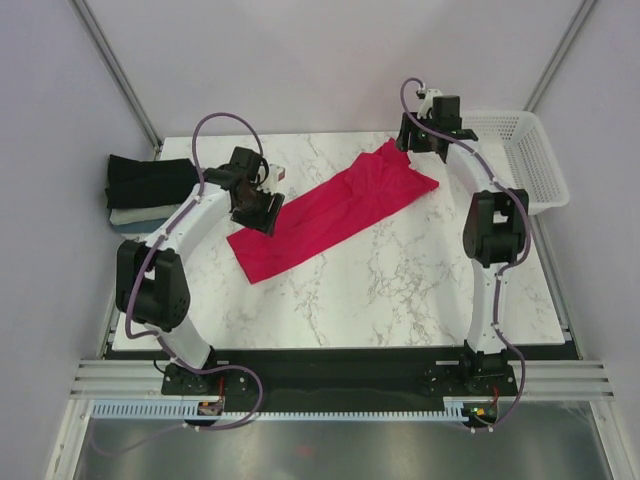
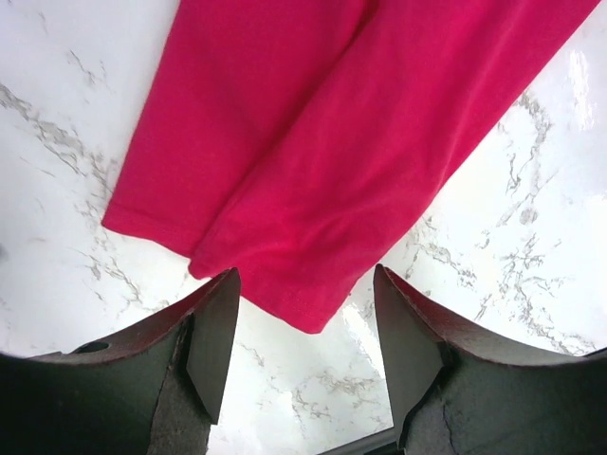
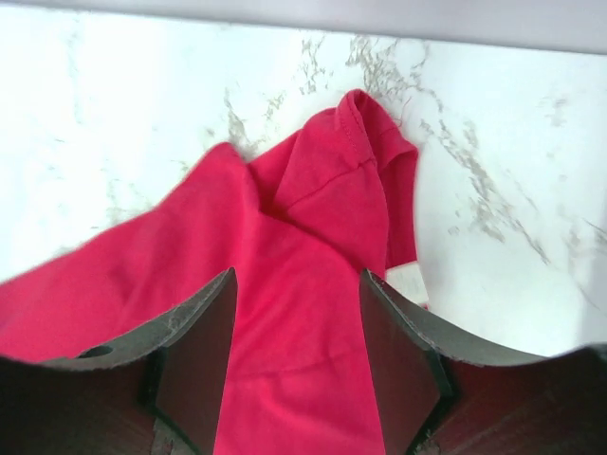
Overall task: Fold and stack the t-shirts
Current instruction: Fold the tshirt
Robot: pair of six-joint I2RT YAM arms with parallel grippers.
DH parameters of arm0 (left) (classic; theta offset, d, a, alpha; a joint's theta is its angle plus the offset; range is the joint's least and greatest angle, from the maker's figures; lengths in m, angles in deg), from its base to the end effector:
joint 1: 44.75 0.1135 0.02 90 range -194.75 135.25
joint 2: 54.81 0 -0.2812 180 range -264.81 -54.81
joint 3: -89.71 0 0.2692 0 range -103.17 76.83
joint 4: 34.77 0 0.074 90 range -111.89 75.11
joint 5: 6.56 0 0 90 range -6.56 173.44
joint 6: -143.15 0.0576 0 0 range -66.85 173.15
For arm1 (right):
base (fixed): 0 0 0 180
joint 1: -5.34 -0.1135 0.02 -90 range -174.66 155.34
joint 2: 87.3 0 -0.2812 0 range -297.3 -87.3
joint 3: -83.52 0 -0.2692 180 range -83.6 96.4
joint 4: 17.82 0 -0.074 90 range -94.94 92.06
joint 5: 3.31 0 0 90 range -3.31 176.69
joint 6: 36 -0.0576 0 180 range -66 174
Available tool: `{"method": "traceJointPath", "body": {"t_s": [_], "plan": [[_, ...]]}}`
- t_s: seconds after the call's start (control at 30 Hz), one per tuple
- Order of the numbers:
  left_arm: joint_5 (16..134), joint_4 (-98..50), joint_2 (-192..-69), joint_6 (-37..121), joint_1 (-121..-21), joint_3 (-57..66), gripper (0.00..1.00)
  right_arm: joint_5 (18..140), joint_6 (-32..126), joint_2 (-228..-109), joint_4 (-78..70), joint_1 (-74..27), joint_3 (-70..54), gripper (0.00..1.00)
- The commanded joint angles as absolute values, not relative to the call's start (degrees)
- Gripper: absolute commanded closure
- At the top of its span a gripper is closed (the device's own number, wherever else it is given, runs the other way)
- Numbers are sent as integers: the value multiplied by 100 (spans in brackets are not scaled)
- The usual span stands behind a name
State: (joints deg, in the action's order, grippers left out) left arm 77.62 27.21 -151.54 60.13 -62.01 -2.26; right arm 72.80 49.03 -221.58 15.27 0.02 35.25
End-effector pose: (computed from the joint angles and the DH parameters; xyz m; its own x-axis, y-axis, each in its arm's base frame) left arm 0.3545 -0.1163 0.2498 -0.8303 0.3846 -0.4033 0.4376 0.8981 -0.0445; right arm 0.5870 0.0685 0.2271 -0.6026 0.0283 -0.7975 -0.2329 0.9496 0.2098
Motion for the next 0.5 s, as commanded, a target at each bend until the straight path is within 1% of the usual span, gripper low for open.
{"method": "traceJointPath", "body": {"t_s": [0.0,0.27,0.47], "plan": [[7870,2750,-15298,6369,-6207,-517,34,7026,4505,-21081,1335,68,2980,37],[7834,2443,-16063,6668,-6198,-904,36,6885,4179,-20455,1300,68,1346,37],[7904,2258,-16617,6712,-6198,-983,37,6868,4179,-20550,1159,68,869,37]]}}
